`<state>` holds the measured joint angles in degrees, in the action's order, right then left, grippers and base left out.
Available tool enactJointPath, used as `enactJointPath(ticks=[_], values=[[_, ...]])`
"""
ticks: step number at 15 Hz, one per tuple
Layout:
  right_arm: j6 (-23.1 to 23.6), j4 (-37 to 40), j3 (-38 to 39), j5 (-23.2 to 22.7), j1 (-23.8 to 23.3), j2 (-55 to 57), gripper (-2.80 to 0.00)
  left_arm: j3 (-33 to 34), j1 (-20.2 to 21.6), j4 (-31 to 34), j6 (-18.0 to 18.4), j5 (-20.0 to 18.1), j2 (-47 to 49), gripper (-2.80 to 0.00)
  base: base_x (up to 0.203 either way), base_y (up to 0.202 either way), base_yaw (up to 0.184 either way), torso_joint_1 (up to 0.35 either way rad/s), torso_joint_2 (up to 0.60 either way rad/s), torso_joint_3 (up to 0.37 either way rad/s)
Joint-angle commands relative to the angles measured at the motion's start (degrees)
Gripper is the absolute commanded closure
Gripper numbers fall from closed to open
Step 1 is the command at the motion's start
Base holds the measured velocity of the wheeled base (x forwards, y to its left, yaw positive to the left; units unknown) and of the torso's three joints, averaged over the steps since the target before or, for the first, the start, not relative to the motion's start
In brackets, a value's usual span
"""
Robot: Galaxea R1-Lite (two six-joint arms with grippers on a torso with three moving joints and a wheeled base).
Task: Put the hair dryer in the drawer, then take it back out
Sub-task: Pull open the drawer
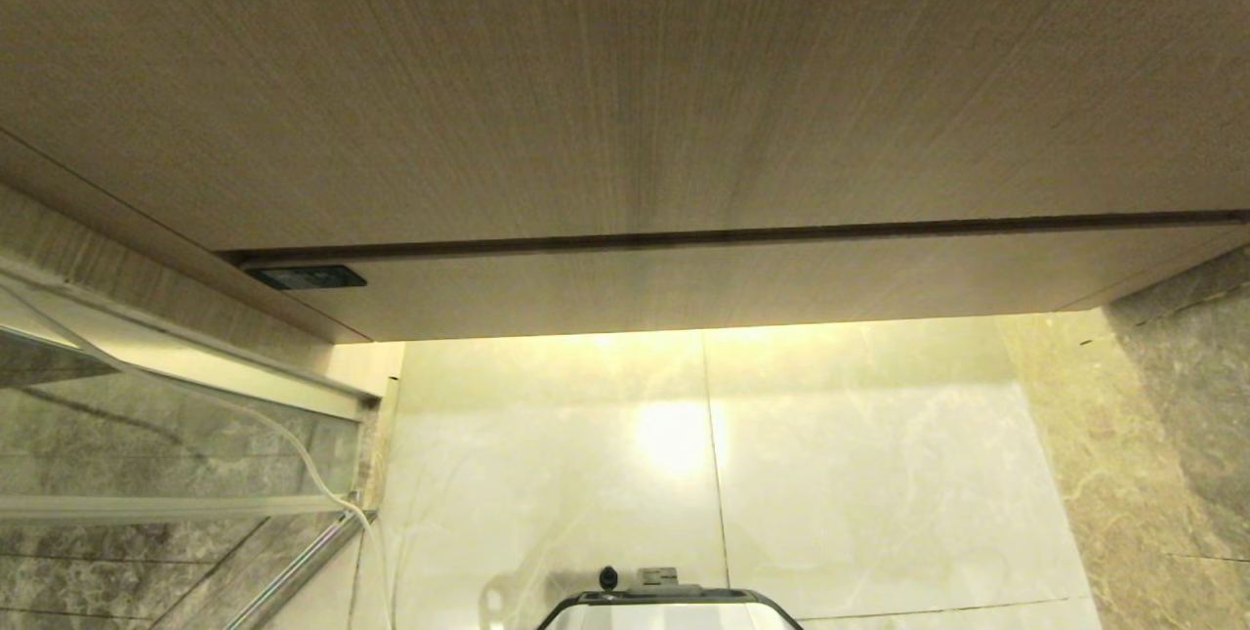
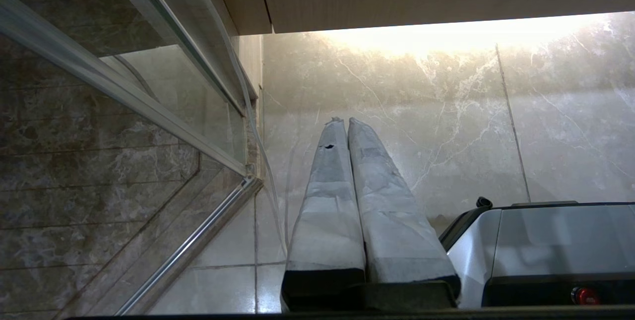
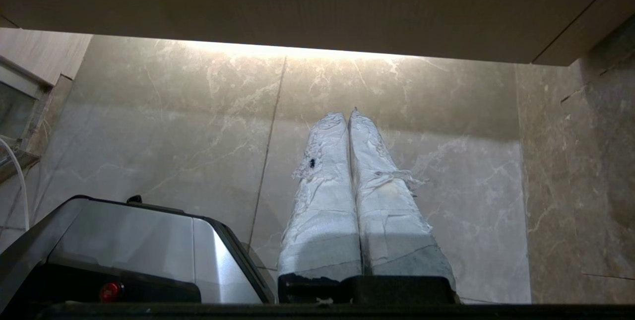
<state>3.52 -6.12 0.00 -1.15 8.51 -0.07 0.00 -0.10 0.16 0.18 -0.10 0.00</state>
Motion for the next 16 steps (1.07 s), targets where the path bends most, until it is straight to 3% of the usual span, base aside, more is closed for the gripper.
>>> enactJointPath(ticks=[1, 7, 9, 12, 16], values=[[0.08, -0.12, 2.29, -0.04, 0.02, -2.22, 0.00, 0.09, -0.01, 0.02, -0.01, 0.01, 0.00, 0.00, 0.000, 0.000, 0.000, 0.000, 0.00, 0.000], [1.74, -0.57, 2.15, -0.39, 0.02, -2.22, 0.00, 0.05, -0.03, 0.02, -0.01, 0.01, 0.00, 0.00, 0.000, 0.000, 0.000, 0.000, 0.00, 0.000], [1.65, 1.56, -3.44, -0.74, 0.02, -2.22, 0.00, 0.08, 0.01, 0.02, -0.01, 0.01, 0.00, 0.00, 0.000, 0.000, 0.000, 0.000, 0.00, 0.000], [1.52, 16.12, -25.58, -0.76, 0.01, -2.16, 0.00, 0.07, -0.08, 0.02, -0.01, 0.01, 0.00, 0.00, 0.000, 0.000, 0.000, 0.000, 0.00, 0.000], [1.08, 49.80, -61.83, -3.08, -0.24, 8.59, 0.00, 0.00, -0.05, 0.02, -0.01, 0.01, 0.00, 0.00, 0.000, 0.000, 0.000, 0.000, 0.00, 0.000]])
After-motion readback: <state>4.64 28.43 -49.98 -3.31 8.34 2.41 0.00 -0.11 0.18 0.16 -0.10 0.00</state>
